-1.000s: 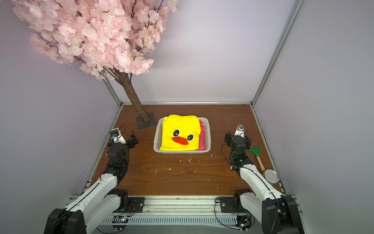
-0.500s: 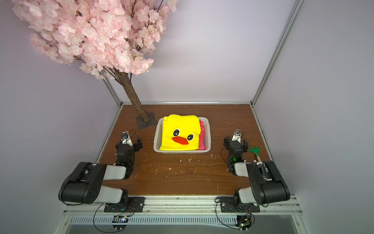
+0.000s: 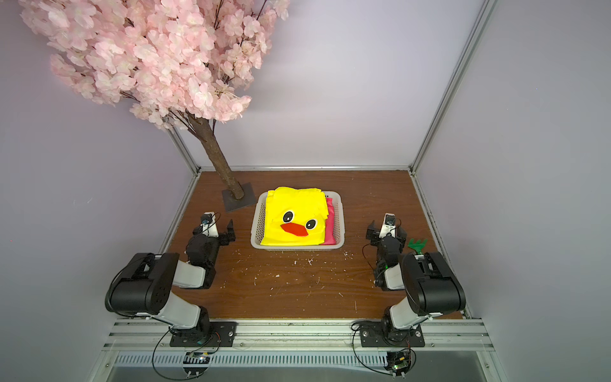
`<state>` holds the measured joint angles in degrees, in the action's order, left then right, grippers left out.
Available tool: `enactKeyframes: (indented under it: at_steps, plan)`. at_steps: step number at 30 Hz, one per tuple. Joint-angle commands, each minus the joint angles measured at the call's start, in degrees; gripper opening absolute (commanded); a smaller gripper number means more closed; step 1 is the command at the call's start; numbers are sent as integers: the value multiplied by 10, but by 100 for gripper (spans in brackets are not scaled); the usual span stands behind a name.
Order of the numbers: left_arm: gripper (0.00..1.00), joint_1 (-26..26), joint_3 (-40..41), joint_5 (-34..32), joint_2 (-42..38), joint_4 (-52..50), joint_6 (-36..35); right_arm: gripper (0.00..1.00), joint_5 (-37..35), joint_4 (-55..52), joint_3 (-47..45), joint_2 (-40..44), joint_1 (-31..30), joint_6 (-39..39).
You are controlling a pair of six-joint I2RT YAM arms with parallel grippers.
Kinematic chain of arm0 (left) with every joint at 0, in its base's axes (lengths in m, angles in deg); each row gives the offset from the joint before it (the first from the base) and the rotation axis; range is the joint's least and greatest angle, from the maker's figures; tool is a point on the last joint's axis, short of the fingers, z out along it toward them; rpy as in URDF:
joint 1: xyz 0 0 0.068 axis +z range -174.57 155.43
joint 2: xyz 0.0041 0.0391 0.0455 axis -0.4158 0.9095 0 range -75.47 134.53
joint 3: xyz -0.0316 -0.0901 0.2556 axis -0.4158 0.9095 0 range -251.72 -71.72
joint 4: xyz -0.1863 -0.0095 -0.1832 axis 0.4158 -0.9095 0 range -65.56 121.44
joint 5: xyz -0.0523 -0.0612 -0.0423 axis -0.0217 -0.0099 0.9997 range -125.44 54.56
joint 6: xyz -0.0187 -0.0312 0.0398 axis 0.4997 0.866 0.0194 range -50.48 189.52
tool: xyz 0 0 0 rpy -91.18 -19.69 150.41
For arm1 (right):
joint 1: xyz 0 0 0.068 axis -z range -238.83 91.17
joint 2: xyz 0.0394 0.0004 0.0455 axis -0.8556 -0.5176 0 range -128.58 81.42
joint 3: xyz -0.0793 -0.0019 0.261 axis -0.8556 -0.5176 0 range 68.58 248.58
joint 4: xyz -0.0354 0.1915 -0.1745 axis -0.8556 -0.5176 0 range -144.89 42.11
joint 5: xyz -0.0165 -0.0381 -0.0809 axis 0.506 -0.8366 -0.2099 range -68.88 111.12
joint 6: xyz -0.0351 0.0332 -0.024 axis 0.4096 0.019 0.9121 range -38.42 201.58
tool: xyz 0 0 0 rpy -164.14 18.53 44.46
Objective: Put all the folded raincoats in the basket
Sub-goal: Reset both arms
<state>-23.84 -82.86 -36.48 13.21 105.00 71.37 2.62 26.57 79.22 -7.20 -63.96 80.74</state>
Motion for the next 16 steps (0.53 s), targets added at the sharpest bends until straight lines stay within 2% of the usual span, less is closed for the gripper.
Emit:
enactKeyframes:
  at_steps: [1, 16]
  plan:
    - [100, 6, -6, 28, 1, 14, -6, 100, 14, 40, 4, 1, 1, -2]
    - [100, 6, -5, 29, -2, 15, -6, 100, 14, 40, 4, 1, 1, -2]
